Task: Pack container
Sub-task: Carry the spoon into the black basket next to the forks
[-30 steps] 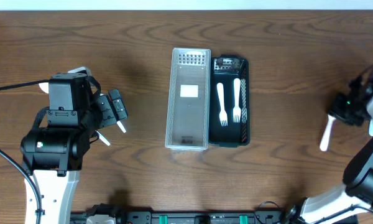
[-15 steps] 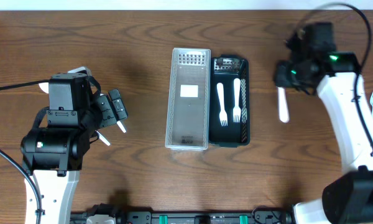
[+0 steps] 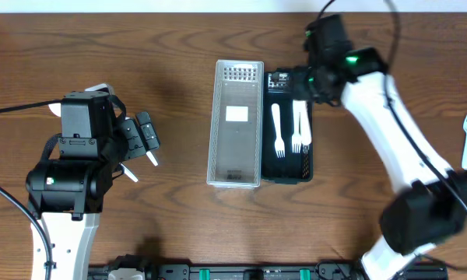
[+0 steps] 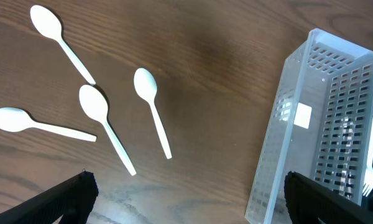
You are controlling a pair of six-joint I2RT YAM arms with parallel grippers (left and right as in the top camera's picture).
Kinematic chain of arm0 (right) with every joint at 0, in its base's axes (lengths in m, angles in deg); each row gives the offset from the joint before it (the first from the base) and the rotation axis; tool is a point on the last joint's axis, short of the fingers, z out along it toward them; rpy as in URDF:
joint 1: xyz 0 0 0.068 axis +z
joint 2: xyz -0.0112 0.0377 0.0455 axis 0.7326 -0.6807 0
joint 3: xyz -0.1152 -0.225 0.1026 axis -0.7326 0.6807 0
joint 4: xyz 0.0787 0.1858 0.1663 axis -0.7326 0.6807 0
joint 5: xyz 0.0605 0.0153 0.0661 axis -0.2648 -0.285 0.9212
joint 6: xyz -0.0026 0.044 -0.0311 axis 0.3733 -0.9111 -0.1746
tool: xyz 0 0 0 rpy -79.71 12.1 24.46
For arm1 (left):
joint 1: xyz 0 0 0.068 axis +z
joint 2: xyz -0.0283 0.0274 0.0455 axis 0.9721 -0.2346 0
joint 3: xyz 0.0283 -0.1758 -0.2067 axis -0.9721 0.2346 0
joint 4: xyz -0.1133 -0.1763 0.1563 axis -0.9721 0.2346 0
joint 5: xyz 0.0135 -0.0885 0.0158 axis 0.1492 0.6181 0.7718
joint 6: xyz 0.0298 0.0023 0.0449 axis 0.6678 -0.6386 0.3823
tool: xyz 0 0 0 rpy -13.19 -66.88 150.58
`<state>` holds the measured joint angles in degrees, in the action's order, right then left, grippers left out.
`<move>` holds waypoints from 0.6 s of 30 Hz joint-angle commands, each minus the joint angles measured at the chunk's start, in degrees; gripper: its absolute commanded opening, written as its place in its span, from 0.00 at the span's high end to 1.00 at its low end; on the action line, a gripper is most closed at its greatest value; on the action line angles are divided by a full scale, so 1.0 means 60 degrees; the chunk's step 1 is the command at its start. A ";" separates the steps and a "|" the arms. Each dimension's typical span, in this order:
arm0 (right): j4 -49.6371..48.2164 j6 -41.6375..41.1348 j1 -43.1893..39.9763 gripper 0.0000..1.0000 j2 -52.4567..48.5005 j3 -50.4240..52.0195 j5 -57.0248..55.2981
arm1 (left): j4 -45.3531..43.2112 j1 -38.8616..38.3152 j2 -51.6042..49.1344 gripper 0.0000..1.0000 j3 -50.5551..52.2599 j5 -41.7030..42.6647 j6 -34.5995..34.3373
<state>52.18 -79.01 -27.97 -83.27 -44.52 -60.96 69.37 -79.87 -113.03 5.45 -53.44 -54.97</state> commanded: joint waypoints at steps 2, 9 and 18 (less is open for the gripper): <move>-0.0135 -0.0266 0.0313 0.99 -0.0652 -0.0044 -0.0138 | 0.0036 -0.0022 -0.0026 0.02 -0.0189 -0.0040 0.0164; -0.0160 -0.0211 0.0448 0.94 -0.1388 -0.0044 -0.0131 | 0.0036 -0.0022 -0.0026 0.02 -0.0189 -0.0040 0.0164; -0.0364 0.0645 0.0521 0.37 -0.1435 -0.0066 -0.0055 | 0.0036 -0.0022 -0.0026 0.02 -0.0189 -0.0040 0.0164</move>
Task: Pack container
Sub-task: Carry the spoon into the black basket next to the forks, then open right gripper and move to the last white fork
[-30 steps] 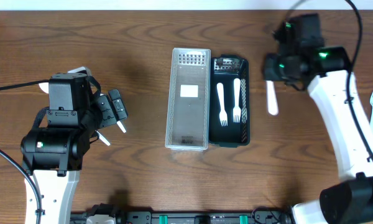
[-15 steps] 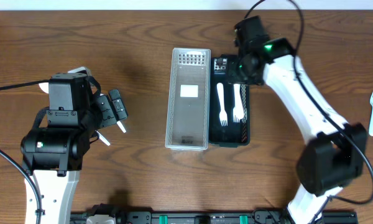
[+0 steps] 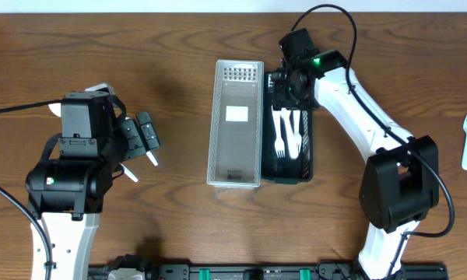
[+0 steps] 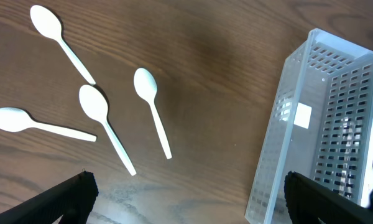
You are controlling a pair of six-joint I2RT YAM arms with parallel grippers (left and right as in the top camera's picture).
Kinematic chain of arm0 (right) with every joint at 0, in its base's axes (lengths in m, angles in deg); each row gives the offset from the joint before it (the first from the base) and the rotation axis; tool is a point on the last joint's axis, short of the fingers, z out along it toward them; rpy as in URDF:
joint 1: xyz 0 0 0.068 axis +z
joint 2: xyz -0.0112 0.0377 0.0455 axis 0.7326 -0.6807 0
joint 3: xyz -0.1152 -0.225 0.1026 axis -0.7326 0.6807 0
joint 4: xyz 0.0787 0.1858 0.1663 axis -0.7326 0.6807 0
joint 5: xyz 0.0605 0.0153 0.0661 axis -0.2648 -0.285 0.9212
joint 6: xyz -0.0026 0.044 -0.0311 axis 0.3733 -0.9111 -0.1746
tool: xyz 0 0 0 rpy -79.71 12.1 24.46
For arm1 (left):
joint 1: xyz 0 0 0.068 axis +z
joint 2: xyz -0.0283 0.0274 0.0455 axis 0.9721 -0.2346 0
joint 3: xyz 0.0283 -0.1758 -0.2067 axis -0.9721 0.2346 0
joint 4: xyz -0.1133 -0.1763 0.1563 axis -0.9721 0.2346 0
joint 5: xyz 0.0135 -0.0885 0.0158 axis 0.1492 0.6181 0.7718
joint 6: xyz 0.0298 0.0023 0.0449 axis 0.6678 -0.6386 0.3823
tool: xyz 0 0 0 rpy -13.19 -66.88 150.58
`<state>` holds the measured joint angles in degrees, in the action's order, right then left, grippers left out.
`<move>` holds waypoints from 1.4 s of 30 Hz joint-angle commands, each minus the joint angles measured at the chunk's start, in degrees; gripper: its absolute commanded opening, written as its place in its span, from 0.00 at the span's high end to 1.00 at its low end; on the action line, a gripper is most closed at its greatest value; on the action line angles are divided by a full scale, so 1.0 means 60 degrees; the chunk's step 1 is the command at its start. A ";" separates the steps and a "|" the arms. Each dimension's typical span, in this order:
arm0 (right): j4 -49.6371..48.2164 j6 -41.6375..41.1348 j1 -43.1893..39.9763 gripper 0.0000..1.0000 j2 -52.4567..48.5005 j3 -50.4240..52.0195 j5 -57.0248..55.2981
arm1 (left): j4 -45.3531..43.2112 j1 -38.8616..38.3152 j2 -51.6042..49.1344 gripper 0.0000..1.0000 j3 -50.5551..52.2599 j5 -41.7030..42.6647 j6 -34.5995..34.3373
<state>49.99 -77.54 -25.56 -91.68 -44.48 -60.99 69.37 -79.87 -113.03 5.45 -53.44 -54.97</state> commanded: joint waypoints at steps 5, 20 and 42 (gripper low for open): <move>0.0517 0.0936 -0.0098 0.26 0.0047 -0.0707 -0.0302 | 0.0036 -0.0022 -0.0026 0.02 -0.0189 -0.0040 0.0164; 0.2044 0.2138 -0.5814 0.02 0.0259 -0.3836 -0.1381 | 0.0222 -0.0022 -0.0026 0.02 -0.0189 -0.0044 0.0164; 0.1290 0.4459 -0.9420 0.01 -0.1464 -0.3286 -0.1147 | 0.0211 -0.0022 -0.0026 0.02 -0.0189 -0.0044 0.0164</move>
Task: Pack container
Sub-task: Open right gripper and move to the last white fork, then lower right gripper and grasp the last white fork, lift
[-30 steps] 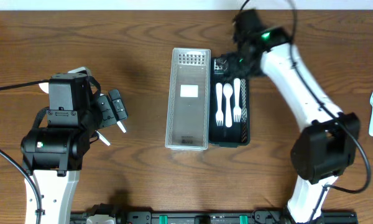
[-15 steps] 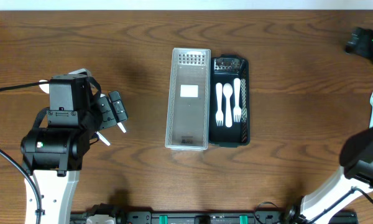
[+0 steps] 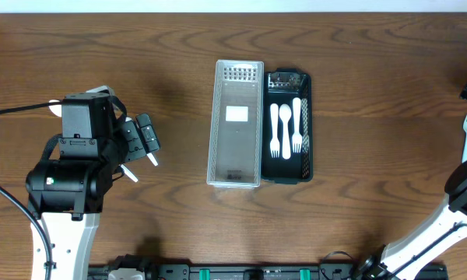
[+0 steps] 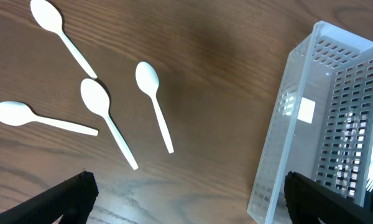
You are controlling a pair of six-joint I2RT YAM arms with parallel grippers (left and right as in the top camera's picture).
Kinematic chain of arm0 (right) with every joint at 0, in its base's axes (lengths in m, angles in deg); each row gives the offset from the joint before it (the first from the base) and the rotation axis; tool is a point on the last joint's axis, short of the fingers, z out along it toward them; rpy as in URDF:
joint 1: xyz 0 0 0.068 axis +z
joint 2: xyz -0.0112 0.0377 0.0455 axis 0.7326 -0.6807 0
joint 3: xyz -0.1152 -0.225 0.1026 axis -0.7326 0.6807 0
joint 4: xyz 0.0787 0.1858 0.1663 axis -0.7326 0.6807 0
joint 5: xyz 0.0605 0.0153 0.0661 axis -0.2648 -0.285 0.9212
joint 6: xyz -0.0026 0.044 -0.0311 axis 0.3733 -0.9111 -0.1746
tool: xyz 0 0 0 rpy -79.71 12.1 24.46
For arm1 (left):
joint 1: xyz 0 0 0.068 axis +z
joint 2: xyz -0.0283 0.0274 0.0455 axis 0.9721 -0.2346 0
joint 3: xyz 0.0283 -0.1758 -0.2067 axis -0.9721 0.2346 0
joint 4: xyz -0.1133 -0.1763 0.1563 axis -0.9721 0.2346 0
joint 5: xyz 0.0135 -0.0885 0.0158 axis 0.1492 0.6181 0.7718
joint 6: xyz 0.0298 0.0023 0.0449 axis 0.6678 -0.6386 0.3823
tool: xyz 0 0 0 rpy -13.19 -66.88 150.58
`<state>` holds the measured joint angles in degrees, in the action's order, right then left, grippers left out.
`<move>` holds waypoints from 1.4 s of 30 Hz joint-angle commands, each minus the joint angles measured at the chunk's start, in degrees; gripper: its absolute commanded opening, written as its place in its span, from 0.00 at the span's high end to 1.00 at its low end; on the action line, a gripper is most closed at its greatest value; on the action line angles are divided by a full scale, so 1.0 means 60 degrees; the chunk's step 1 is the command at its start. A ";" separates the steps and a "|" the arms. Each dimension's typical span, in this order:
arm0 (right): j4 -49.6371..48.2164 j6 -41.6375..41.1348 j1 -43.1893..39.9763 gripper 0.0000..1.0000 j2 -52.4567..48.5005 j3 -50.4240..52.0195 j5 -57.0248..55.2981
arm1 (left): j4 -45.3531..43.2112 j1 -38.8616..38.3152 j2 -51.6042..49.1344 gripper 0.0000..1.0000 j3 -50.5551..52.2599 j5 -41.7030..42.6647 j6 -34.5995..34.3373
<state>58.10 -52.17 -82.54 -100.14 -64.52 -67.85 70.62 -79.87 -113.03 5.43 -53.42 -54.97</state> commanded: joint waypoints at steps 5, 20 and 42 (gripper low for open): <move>-0.0047 0.0229 0.0087 0.01 -0.0055 0.0055 -0.0004 | 0.0004 -0.0022 -0.0026 0.02 -0.0186 -0.0047 0.0160; 0.0004 0.0087 0.0342 0.01 -0.0055 0.0055 -0.0878 | 0.0015 -0.0022 -0.0026 0.02 -0.0186 -0.0047 0.0160; -0.0047 -0.1180 0.1107 0.01 -0.1963 0.0062 -0.1563 | 0.0219 -0.0022 -0.0026 0.02 -0.0186 -0.0047 0.0160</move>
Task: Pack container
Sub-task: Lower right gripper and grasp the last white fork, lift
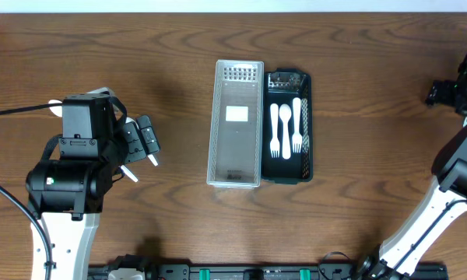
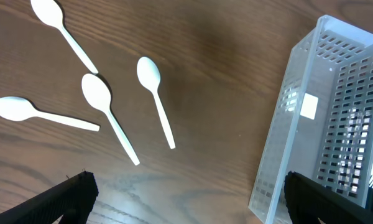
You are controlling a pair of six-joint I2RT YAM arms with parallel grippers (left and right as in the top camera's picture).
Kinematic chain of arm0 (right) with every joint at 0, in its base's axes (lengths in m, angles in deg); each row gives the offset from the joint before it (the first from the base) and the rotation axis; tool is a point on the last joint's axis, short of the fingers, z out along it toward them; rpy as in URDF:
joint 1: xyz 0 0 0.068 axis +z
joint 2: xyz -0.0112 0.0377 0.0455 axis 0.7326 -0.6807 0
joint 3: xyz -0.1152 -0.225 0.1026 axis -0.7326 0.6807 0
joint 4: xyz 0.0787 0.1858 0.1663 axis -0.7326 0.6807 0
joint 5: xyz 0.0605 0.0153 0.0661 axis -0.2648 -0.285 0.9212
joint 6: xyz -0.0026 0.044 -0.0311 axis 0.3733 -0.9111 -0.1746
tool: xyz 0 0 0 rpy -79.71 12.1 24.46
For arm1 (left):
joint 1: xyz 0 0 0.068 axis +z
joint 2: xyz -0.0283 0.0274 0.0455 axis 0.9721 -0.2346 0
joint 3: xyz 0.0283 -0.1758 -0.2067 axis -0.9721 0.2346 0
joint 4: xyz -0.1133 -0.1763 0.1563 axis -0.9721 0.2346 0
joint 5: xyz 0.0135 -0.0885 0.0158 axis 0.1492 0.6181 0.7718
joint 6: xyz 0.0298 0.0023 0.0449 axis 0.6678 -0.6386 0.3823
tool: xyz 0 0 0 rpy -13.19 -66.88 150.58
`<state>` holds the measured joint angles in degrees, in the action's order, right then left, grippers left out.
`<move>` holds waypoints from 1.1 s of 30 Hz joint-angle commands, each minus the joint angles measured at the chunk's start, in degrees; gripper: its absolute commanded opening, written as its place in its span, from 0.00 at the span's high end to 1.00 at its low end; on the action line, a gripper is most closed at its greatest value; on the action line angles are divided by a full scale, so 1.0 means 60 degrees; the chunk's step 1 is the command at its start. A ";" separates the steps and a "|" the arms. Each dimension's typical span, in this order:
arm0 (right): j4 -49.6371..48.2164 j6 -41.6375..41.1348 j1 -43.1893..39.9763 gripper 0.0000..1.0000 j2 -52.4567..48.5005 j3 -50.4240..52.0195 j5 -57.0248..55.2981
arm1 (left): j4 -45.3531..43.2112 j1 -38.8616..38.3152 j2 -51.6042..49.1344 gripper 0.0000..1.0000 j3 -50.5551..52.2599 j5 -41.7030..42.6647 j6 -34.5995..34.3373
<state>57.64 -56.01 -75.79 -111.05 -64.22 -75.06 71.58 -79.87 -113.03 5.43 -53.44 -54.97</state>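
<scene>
Several white plastic spoons [image 2: 155,99] lie on the wooden table ahead of my left gripper [image 2: 186,208], which hangs open and empty above them. Overhead, the left gripper [image 1: 145,138] is left of the clear slotted container [image 1: 238,124], and the arm hides most of the spoons. The black container [image 1: 287,167] beside it holds three white forks [image 1: 285,128]. My right gripper [image 1: 444,92] is at the far right edge; its jaws are too small and dark to read. No loose fork shows near it.
The clear container [image 2: 323,124] fills the right side of the left wrist view, standing close beside the black one. Bare wood lies between the spoons and the containers. The right arm [image 1: 455,167] runs down the table's right edge.
The right arm has shifted inward from the table's far right corner and now covers the spot where a loose fork lay. The left gripper has drifted slightly and is still open.
The right gripper was at the black container's far end with two forks lying inside. Then it was low over the container. Later three forks lay there and the arm was at the right edge near a loose fork. The left gripper stayed open over the spoons.
</scene>
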 commanded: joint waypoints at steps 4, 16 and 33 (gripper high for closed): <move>0.0033 -0.1133 -0.0029 0.01 -0.0237 0.0015 -0.0750 | 0.0058 -0.0022 -0.0026 0.02 -0.0186 -0.0044 0.0160; 0.0758 -0.2634 -0.0124 0.01 -0.0237 0.0015 -0.2248 | 0.0055 -0.0022 -0.0026 0.02 -0.0186 -0.0044 0.0160; -0.0127 -0.1836 -0.0721 0.01 -0.0237 0.0922 -0.1173 | 0.0055 -0.0022 -0.0026 0.02 -0.0186 -0.0047 0.0164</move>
<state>57.93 -70.81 -78.94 -112.19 -60.98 -85.40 71.60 -79.87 -113.03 5.45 -53.44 -54.97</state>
